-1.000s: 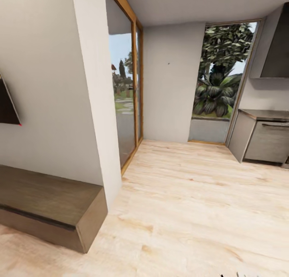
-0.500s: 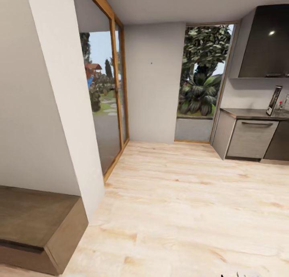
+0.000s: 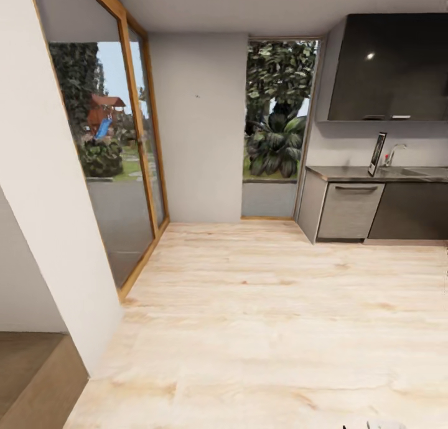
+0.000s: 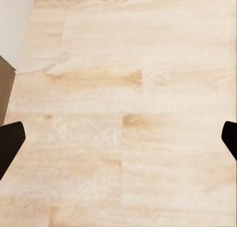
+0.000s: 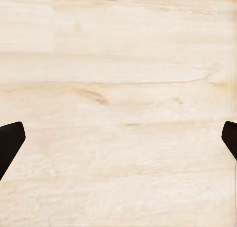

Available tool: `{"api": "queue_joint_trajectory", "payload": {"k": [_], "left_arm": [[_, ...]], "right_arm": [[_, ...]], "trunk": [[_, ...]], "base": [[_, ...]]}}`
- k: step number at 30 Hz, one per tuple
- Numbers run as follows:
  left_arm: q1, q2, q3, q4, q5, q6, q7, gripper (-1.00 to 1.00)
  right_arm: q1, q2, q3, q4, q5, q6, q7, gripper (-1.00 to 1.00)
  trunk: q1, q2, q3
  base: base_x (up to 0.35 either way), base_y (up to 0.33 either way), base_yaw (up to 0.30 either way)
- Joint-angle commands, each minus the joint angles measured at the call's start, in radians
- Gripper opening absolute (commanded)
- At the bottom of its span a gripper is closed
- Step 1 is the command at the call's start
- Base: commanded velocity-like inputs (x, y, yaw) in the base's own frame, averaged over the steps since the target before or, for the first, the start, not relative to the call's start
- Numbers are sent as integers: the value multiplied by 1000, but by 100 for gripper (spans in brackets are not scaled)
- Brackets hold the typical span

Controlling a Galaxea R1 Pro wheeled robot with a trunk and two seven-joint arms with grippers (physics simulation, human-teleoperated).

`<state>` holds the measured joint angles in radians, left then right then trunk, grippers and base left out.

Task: Pick up the poster from the kitchen countertop and hang it on one of the wall nails in the kitchen.

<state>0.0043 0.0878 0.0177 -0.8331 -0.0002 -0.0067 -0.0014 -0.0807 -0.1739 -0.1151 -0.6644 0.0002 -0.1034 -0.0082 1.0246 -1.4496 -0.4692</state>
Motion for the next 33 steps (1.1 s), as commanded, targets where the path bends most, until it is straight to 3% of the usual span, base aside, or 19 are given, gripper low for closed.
{"api": "queue_joint_trajectory", "payload": {"k": [1, 21, 33], "left_arm": [[0, 0, 1, -1, 0, 0, 0, 100], [0, 0, 1, 0, -1, 1, 1, 100], [0, 0, 1, 0, -1, 1, 1, 100]], "right_arm": [[-1, 0, 0, 1, 0, -3, -1, 100], [6, -4, 0, 5, 1, -4, 0, 100], [6, -4, 0, 5, -2, -4, 0, 100]], "trunk": [[0, 0, -1], [0, 0, -1], [0, 0, 0]], "base": [[238, -249, -51], [239, -249, -13], [240, -249, -248]]}}
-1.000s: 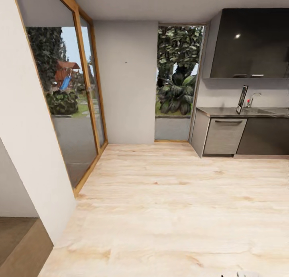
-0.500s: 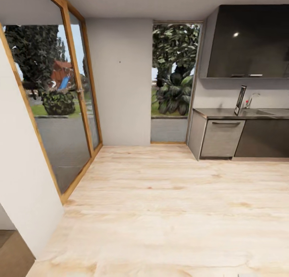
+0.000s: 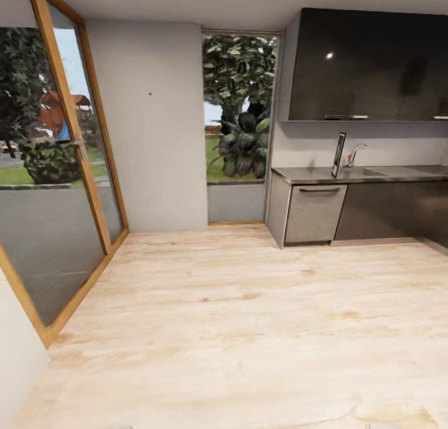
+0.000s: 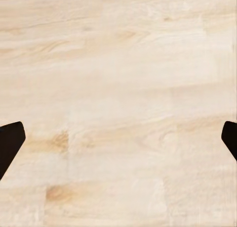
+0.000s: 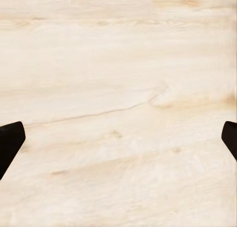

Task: Pick up the poster from the kitchen countertop and hang it on one of the wall nails in the kitchen.

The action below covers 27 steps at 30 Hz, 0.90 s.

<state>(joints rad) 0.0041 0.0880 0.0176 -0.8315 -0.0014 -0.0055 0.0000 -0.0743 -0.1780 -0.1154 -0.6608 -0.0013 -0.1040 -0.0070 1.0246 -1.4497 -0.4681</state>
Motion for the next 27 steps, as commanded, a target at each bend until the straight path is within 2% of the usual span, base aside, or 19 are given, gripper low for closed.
{"api": "queue_joint_trajectory", "payload": {"k": [1, 9, 27], "left_arm": [[0, 0, 1, -1, 0, -1, 0, 100], [0, 0, 1, -1, 0, -1, 0, 100], [0, 1, 1, -1, 0, -1, 0, 100]], "right_arm": [[-1, 0, 0, 1, 0, -3, -1, 100], [-1, 0, 0, 1, 0, -4, -1, 100], [-1, 1, 0, 1, 1, -4, -1, 100]], "trunk": [[0, 0, -1], [0, 0, 2], [0, 0, 2]], "base": [[241, -249, -296], [264, -220, -235], [308, -153, -25]]}}
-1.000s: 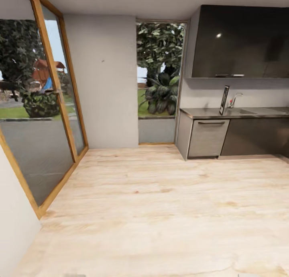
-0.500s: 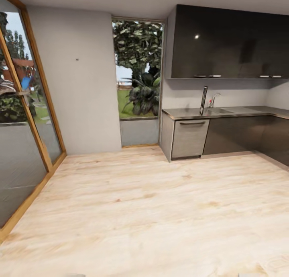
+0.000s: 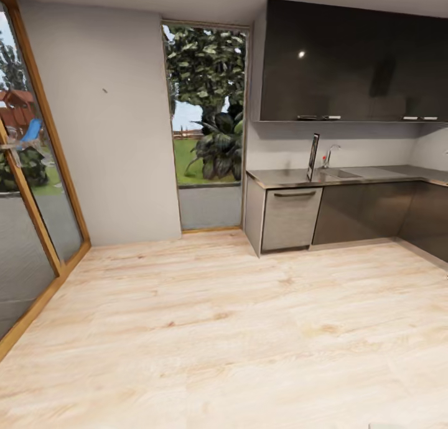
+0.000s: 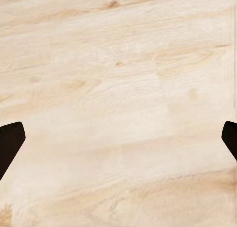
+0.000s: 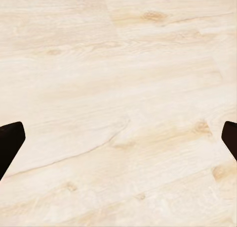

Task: Pick up the poster from the kitchen countertop and hang it on one of the wall nails in the kitchen.

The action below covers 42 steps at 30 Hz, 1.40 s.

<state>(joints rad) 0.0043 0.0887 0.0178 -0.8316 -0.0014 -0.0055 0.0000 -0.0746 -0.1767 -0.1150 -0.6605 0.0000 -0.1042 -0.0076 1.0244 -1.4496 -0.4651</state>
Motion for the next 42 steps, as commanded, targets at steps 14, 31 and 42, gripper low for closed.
{"api": "queue_joint_trajectory", "payload": {"k": [14, 31, 42], "left_arm": [[0, 0, 1, -1, 0, -1, 0, 100], [0, 0, 2, -1, 0, -1, 0, 100], [0, 0, 2, -1, 0, -1, 0, 100]], "right_arm": [[-1, 0, 0, 1, -1, -3, 0, 100], [-1, 0, 0, 1, 1, -3, 0, 100], [-1, 1, 0, 1, 2, -3, 0, 100]], "trunk": [[1, 0, 1], [1, 0, 8], [1, 0, 13]], "base": [[291, -207, -243], [276, -224, -268], [275, -225, -268]]}}
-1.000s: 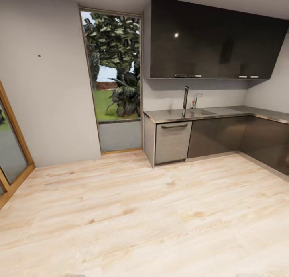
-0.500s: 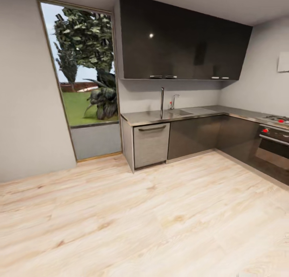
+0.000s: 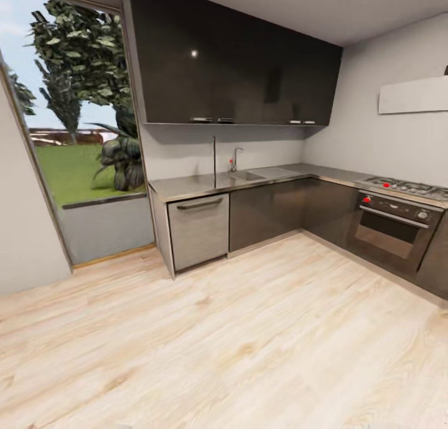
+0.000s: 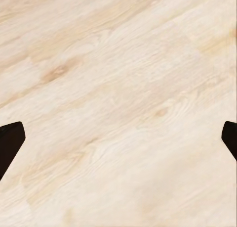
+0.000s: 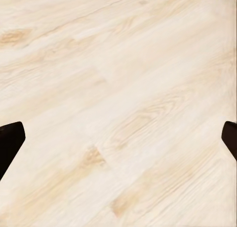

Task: Pick up the poster from the kitchen countertop and hang it on one of the wall nails in the kitchen.

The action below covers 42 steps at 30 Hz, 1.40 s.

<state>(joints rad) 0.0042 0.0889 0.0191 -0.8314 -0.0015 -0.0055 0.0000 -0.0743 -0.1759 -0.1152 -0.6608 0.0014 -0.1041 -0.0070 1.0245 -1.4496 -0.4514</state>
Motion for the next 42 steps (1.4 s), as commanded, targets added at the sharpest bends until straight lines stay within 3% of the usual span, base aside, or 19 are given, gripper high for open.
{"api": "queue_joint_trajectory", "payload": {"k": [1, 10, 42], "left_arm": [[0, 0, 1, -1, 0, -1, 0, 100], [0, -1, 1, 33, 0, -1, 0, 100], [0, -2, 1, 35, 0, -2, 0, 100]], "right_arm": [[-1, 0, 0, 1, 0, -3, -1, 100], [-1, 1, 1, 1, 0, -4, -1, 100], [1, 1, 2, 1, 2, -5, -1, 100]], "trunk": [[0, 0, 0], [0, 0, 1], [0, 0, 2]], "base": [[275, -225, -267], [275, -225, -167], [298, -187, -3]]}}
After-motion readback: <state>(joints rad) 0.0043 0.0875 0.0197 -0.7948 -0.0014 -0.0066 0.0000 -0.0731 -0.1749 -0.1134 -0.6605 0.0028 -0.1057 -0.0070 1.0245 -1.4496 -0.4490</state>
